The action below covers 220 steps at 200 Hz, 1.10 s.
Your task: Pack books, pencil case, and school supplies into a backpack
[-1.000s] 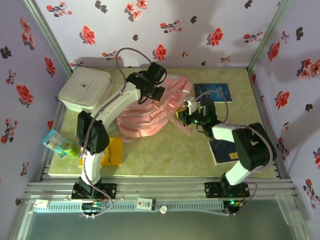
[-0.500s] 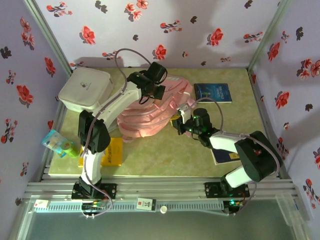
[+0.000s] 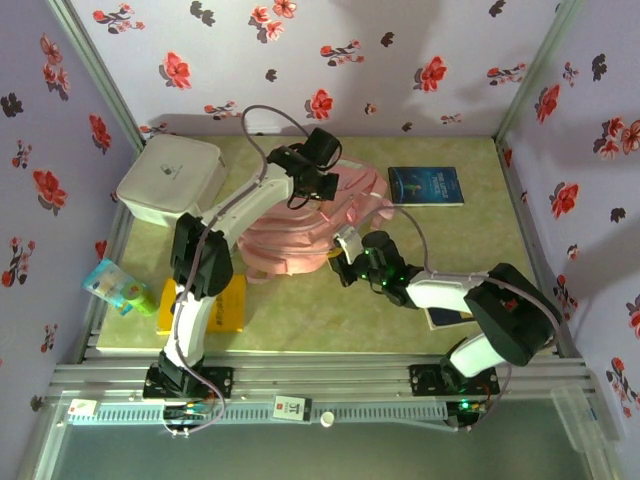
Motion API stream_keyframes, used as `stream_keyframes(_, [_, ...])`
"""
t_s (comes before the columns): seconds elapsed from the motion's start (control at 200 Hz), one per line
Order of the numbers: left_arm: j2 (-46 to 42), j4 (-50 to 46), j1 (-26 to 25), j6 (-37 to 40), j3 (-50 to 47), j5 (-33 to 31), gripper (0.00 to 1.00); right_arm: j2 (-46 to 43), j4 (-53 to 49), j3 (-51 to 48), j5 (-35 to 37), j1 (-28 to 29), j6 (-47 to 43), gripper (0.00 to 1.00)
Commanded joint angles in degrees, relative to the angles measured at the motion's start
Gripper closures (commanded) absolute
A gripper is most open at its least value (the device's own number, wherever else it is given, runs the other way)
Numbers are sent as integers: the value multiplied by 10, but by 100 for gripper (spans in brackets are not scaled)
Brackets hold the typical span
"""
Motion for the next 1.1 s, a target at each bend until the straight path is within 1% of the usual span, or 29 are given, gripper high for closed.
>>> stream_keyframes(0.0, [34, 76, 15, -33, 31, 7, 100, 15, -22, 14, 12, 30, -24, 95])
stream_keyframes(0.19, [58, 77, 17, -49, 38, 33, 100, 33, -36, 33, 45, 56, -35, 95])
stream_keyframes(0.265, [58, 76, 18, -52, 37, 38, 100, 23, -28, 28, 56, 56, -25, 95])
stream_keyframes(0.325, [49, 76, 20, -50, 32, 37, 100, 2, -1, 6, 84, 54, -6, 91])
stream_keyframes(0.39, [32, 82, 22, -44, 19, 39, 100, -31, 14, -19, 110, 48, 23, 83])
stream_keyframes(0.45, [15, 89, 26, -36, 5, 46, 100, -65, -1, -33, 139, 40, 60, 77])
stream_keyframes(0.505, [0, 97, 29, -30, -11, 54, 100, -102, -48, -33, 163, 31, 91, 67])
stream_keyframes(0.525, [-5, 100, 31, -28, -16, 56, 100, -117, -62, -34, 164, 27, 100, 62])
stream_keyframes(0.53, [-6, 101, 31, -27, -17, 56, 100, -124, -69, -35, 163, 25, 106, 60])
stream_keyframes(0.535, [-7, 102, 32, -26, -19, 56, 100, -124, -69, -35, 163, 25, 106, 60])
stream_keyframes(0.585, [-17, 109, 34, -19, -30, 64, 100, -153, -95, -39, 172, 21, 123, 48])
stream_keyframes(0.59, [-17, 109, 35, -18, -31, 64, 100, -160, -100, -40, 174, 19, 128, 46])
stream_keyframes(0.6, [-19, 110, 35, -16, -32, 66, 100, -163, -103, -40, 175, 18, 131, 45])
stream_keyframes(0.62, [-21, 112, 36, -13, -34, 69, 100, -174, -115, -41, 178, 15, 143, 41])
stream_keyframes(0.71, [-34, 116, 38, -5, -45, 74, 100, -209, -160, -36, 186, -3, 188, 29])
stream_keyframes(0.77, [-45, 120, 39, -2, -52, 75, 100, -226, -210, -16, 186, -23, 239, 23])
stream_keyframes(0.855, [-64, 126, 39, -1, -64, 79, 100, -230, -282, 29, 178, -54, 309, 21])
stream_keyframes(0.92, [-79, 129, 39, -1, -72, 83, 100, -219, -312, 58, 157, -73, 362, 21])
stream_keyframes(1.095, [-105, 136, 40, 1, -87, 96, 100, -165, -297, 109, 91, -95, 484, 27])
